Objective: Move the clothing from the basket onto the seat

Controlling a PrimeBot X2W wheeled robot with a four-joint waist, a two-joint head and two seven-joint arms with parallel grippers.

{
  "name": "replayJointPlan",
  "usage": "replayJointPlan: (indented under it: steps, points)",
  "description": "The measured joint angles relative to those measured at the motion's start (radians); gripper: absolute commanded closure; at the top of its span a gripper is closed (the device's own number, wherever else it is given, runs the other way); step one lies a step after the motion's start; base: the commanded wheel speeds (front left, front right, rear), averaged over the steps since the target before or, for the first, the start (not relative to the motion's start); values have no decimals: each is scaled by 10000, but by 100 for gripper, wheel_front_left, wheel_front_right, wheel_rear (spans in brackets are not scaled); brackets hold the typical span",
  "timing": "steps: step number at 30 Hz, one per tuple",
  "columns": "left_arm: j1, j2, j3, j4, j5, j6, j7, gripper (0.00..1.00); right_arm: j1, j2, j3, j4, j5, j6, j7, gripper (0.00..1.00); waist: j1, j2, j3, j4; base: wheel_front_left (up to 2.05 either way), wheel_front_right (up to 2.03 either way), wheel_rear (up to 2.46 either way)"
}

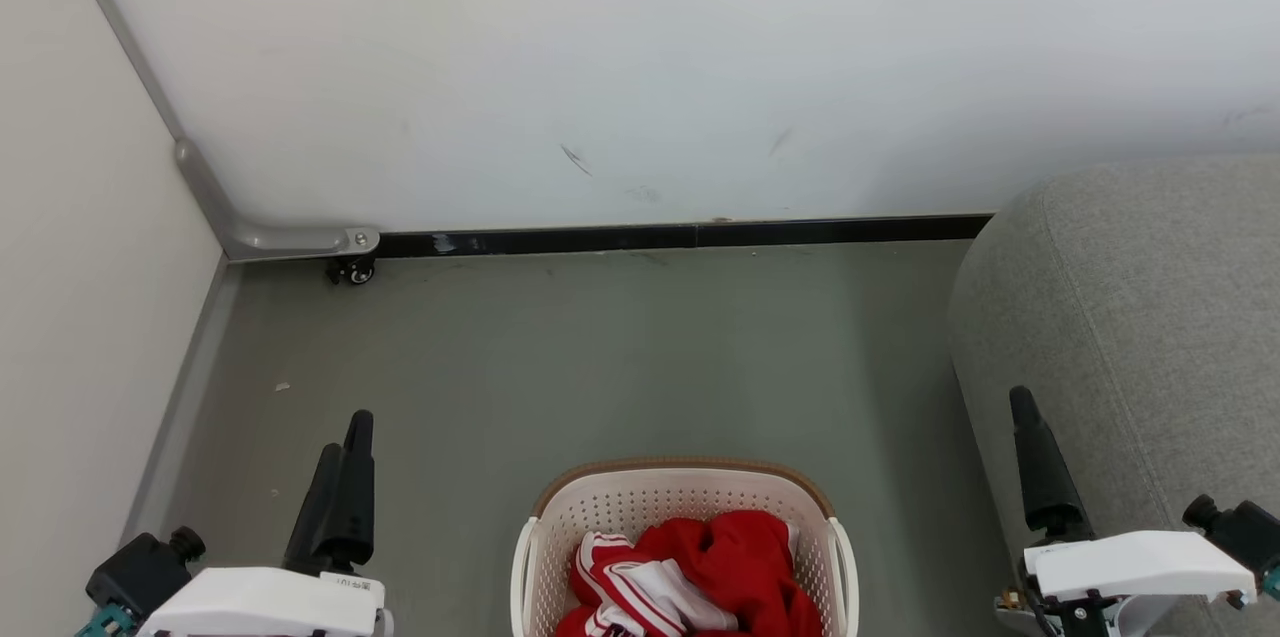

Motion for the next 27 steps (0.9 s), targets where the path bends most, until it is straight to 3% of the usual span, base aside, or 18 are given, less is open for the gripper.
replayJointPlan:
  steps: [14,27]
  points:
    - [38,67,-568,-541,2924,211,-504,0,-114,-21,353,130,-2744,27,-462,0,-115,0,33,71,0,0,0]
    - [137,117,-957,-882,5469,558,-1001,0,-221,2,460,364,-5294,29,-869,0,-140,0,49,124,0,0,0]
